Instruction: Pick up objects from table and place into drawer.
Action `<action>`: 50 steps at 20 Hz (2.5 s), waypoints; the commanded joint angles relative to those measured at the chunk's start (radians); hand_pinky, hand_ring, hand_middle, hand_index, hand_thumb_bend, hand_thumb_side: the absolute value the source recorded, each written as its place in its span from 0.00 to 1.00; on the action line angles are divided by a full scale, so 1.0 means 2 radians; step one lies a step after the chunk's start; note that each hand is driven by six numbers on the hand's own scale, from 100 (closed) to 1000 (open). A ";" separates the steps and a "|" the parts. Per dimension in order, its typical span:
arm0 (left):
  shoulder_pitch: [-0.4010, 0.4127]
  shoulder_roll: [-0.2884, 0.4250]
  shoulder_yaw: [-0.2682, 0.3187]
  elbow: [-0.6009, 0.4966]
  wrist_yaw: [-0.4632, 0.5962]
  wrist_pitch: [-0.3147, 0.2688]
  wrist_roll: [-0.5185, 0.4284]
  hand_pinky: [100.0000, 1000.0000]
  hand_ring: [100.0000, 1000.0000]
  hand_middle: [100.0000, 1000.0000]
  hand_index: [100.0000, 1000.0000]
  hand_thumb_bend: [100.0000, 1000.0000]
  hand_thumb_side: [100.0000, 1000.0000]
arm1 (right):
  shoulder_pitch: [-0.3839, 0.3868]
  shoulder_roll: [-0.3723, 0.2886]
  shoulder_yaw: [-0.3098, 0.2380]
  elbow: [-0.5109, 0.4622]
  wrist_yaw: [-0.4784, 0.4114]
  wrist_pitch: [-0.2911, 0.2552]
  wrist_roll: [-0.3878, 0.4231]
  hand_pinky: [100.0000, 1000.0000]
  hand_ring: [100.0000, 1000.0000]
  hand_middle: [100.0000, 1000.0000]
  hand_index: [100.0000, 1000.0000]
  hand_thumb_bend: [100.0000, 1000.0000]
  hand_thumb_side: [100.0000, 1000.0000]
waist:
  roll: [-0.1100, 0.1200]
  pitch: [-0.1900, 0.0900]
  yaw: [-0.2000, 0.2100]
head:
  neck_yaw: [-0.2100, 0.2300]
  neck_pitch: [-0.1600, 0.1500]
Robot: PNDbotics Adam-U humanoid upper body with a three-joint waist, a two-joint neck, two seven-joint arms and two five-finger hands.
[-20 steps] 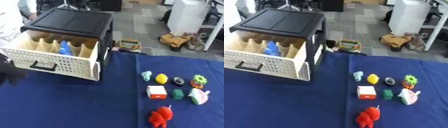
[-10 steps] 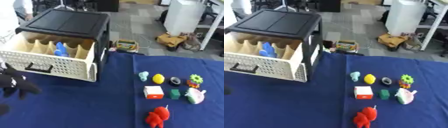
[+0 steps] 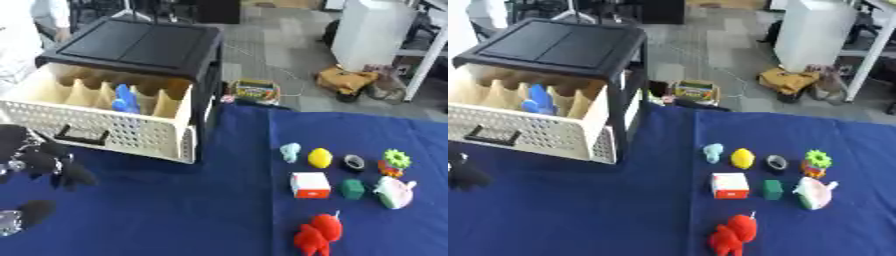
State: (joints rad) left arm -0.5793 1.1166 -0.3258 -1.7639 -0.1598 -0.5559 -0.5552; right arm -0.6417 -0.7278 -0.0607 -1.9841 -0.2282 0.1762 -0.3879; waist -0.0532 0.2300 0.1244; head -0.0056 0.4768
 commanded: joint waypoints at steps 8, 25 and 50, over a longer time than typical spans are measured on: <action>-0.034 -0.031 -0.010 0.073 -0.081 -0.176 -0.176 0.27 0.46 0.50 0.87 0.00 1.00 | -0.005 -0.003 -0.008 -0.008 -0.007 -0.002 -0.003 0.60 0.62 0.41 0.74 0.00 0.78 | 0.001 -0.005 0.000 | 0.012 -0.006; -0.078 -0.086 -0.009 0.189 -0.165 -0.176 -0.176 0.27 0.49 0.54 0.91 0.00 1.00 | -0.003 0.009 -0.014 -0.008 -0.013 0.001 -0.013 0.60 0.62 0.41 0.74 0.00 0.77 | -0.001 0.000 -0.004 | 0.019 -0.012; -0.136 -0.135 -0.001 0.248 -0.162 -0.176 -0.176 0.25 0.43 0.47 0.84 0.00 1.00 | -0.004 0.029 -0.016 -0.008 -0.016 0.015 -0.006 0.59 0.62 0.40 0.73 0.00 0.77 | 0.000 0.014 -0.010 | 0.016 -0.027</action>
State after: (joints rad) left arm -0.8272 0.8351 -0.3362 -1.2643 -0.4903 -0.5559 -0.5552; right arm -0.6341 -0.6555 -0.0793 -1.9841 -0.2547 0.2027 -0.3989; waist -0.0587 0.2729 0.1077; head 0.0302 0.4365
